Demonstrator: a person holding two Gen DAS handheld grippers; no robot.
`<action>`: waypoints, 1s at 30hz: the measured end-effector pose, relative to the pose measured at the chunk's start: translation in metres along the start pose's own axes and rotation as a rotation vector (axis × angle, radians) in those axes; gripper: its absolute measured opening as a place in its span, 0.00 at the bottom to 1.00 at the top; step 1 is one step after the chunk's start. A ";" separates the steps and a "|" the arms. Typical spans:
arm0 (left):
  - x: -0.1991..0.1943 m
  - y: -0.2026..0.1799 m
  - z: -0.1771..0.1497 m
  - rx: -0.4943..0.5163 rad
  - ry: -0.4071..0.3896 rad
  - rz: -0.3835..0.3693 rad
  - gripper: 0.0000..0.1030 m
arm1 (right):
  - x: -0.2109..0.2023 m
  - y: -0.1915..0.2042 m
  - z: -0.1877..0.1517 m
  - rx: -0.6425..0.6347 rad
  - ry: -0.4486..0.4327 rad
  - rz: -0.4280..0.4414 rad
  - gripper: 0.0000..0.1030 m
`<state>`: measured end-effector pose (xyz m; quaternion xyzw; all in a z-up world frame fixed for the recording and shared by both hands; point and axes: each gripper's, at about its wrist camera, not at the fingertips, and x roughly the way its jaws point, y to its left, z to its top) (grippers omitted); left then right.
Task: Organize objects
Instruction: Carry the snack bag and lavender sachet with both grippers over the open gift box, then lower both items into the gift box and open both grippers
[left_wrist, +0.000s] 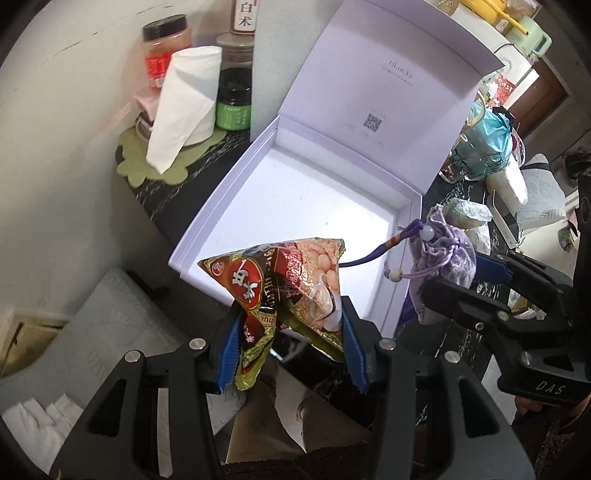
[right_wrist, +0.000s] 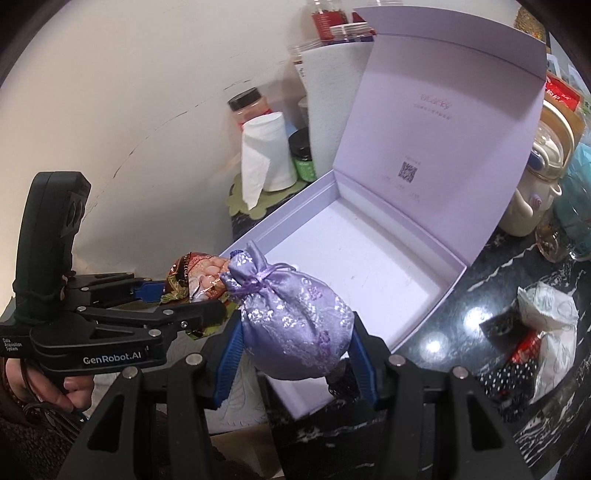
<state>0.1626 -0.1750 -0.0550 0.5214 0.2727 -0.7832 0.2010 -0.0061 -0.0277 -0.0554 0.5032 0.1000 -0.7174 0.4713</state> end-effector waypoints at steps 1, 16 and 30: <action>0.003 -0.001 0.006 0.007 0.003 -0.002 0.45 | 0.002 -0.003 0.004 0.007 -0.001 -0.003 0.53; 0.073 -0.010 0.087 0.146 0.074 -0.033 0.45 | 0.032 -0.050 0.051 0.043 -0.005 -0.128 0.53; 0.129 -0.027 0.134 0.283 0.102 0.007 0.45 | 0.069 -0.089 0.060 0.178 0.023 -0.182 0.53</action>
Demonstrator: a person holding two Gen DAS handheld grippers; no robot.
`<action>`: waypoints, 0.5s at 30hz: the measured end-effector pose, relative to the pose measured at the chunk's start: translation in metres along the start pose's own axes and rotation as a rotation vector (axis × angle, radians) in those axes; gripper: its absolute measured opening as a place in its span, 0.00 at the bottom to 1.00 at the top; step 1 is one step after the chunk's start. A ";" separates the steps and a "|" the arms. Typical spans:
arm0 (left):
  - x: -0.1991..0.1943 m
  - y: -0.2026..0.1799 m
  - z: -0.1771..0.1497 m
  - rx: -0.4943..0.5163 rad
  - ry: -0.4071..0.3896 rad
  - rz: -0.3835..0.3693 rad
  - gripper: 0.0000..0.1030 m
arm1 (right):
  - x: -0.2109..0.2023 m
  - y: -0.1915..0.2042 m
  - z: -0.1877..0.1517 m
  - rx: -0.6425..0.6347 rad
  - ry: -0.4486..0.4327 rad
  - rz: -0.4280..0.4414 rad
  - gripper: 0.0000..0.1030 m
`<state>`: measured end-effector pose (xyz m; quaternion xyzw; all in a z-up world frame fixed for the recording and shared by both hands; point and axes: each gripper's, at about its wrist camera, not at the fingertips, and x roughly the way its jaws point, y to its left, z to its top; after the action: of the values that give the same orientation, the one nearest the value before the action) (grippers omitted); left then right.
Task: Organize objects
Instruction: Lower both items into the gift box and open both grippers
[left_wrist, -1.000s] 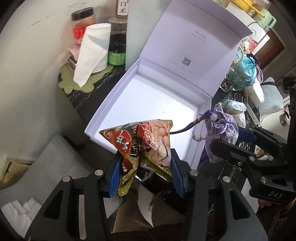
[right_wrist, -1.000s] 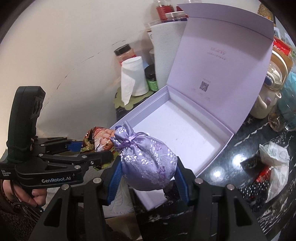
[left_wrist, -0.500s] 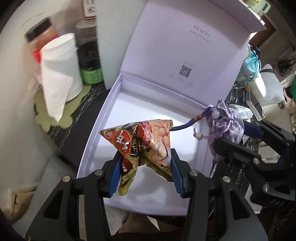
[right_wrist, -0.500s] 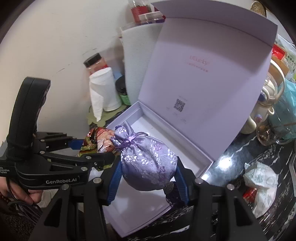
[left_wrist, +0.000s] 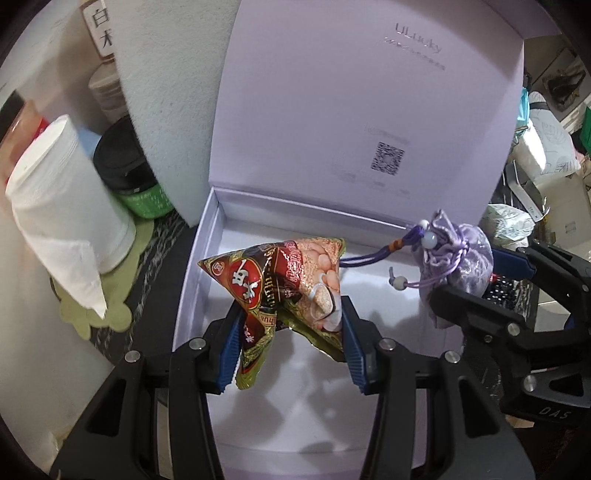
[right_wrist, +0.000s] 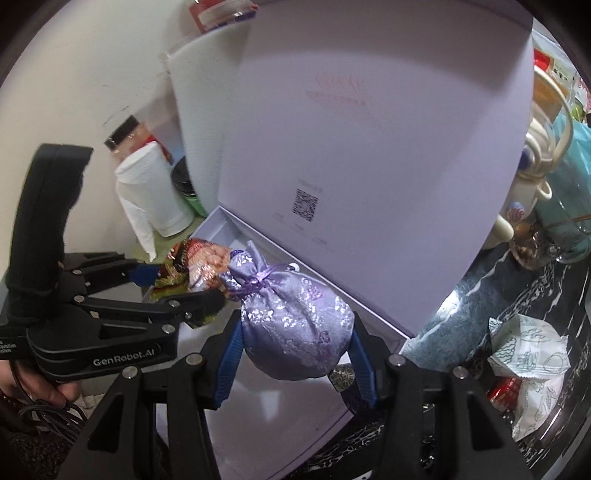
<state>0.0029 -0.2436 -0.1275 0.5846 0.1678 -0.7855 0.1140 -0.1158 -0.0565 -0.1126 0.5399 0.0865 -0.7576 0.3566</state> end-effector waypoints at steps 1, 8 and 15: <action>0.002 0.000 0.003 0.012 -0.002 0.008 0.45 | 0.003 0.000 0.001 0.005 0.002 0.003 0.53; 0.022 -0.005 0.018 0.077 0.009 0.031 0.45 | 0.024 -0.002 0.000 0.036 0.048 0.013 0.53; 0.042 -0.005 0.031 0.075 0.052 0.033 0.45 | 0.042 -0.009 0.001 0.077 0.115 0.014 0.53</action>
<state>-0.0382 -0.2503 -0.1586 0.6112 0.1317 -0.7739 0.1006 -0.1288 -0.0691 -0.1519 0.5964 0.0737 -0.7257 0.3351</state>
